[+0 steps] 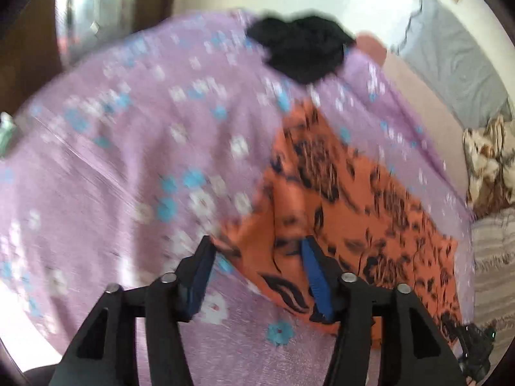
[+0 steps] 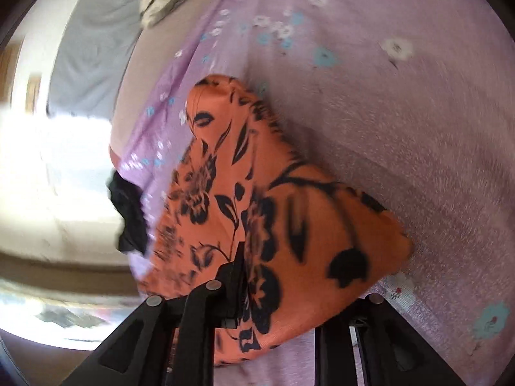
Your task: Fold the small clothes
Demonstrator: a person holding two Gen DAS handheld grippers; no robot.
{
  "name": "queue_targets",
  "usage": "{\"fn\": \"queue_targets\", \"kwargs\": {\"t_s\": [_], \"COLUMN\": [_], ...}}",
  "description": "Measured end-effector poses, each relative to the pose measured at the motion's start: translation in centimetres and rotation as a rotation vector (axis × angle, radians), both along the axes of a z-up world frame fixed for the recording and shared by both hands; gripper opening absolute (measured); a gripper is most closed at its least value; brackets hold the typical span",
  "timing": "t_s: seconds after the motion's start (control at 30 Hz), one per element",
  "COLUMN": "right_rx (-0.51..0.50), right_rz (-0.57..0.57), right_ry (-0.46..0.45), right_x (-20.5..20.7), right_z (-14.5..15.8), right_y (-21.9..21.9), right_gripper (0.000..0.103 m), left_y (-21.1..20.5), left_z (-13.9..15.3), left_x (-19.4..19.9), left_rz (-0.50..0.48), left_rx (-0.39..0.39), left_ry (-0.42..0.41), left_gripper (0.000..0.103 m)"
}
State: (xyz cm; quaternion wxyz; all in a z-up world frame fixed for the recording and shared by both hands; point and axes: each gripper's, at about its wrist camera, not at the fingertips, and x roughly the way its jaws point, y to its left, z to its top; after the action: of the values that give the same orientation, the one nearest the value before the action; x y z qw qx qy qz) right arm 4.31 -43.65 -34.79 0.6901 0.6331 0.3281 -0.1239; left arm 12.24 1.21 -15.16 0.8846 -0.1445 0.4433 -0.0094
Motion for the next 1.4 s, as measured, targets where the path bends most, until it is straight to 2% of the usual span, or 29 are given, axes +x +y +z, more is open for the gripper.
{"fn": "queue_targets", "kwargs": {"t_s": [0.03, 0.07, 0.1, 0.2, 0.3, 0.47, 0.57, 0.7, 0.9, 0.97, 1.07, 1.17, 1.23, 1.3, 1.33, 1.4], "right_rx": [0.028, 0.061, 0.096, 0.155, 0.193, 0.189, 0.206, 0.239, 0.280, 0.247, 0.128, -0.071, -0.225, -0.338, -0.384, -0.398], "right_rz": [-0.013, -0.028, -0.046, -0.081, -0.116, -0.119, -0.115, -0.114, -0.125, -0.161, -0.220, -0.206, -0.114, -0.004, 0.053, 0.123], "right_ry": [-0.006, -0.013, -0.018, -0.024, -0.029, -0.025, -0.038, -0.076, -0.095, -0.096, -0.100, -0.099, -0.112, -0.120, -0.109, -0.084], "right_x": [-0.1, -0.3, -0.6, -0.7, -0.9, -0.5, -0.3, -0.6, -1.4, -2.3, -4.0, -4.1, -2.6, -0.8, 0.0, 1.2], "right_z": [-0.3, -0.7, -1.1, -1.8, -2.4, -2.3, -2.3, -2.2, -1.8, -1.2, 0.7, 3.8, 6.2, 7.7, 8.0, 7.6], "right_y": [-0.2, -0.3, -0.6, -0.9, -1.0, -0.8, -0.9, -1.3, -2.3, -3.1, -4.5, -4.5, -3.1, -1.2, -0.2, 1.0], "right_gripper": [0.022, 0.022, 0.024, 0.026, 0.030, 0.033, 0.039, 0.052, 0.055, 0.056, 0.056, 0.056, 0.056, 0.056, 0.056, 0.053], "left_y": [0.1, 0.1, -0.3, -1.8, -3.6, -5.1, -5.9, -6.4, -7.0, -7.2, -7.3, -7.5, -8.0, -8.7, -9.1, -9.8], "left_z": [1.0, 1.7, 2.6, 3.2, 2.4, 2.0, 2.1, 2.2, 2.1, 2.0, 1.9, 1.8, 1.6, 0.9, 0.2, -1.7], "left_x": [-0.3, -0.6, -0.8, -0.8, -0.1, -0.5, -0.6, -0.4, -0.4, -0.4, -0.4, -0.5, -0.6, -0.3, 0.0, 0.8], "left_rz": [0.020, 0.027, 0.020, -0.023, -0.066, -0.116, -0.132, -0.138, -0.150, -0.153, -0.150, -0.155, -0.174, -0.211, -0.235, -0.265], "left_rx": [0.032, 0.052, 0.079, 0.147, 0.208, 0.201, 0.209, 0.214, 0.224, 0.223, 0.221, 0.219, 0.222, 0.230, 0.235, 0.247], "left_ry": [-0.053, -0.086, -0.137, -0.189, -0.178, -0.168, -0.183, -0.190, -0.192, -0.191, -0.188, -0.187, -0.186, -0.164, -0.134, -0.055], "left_gripper": [0.070, 0.073, 0.073, 0.073, 0.073, 0.073, 0.073, 0.073, 0.073, 0.073, 0.073, 0.073, 0.073, 0.074, 0.076, 0.076]}}
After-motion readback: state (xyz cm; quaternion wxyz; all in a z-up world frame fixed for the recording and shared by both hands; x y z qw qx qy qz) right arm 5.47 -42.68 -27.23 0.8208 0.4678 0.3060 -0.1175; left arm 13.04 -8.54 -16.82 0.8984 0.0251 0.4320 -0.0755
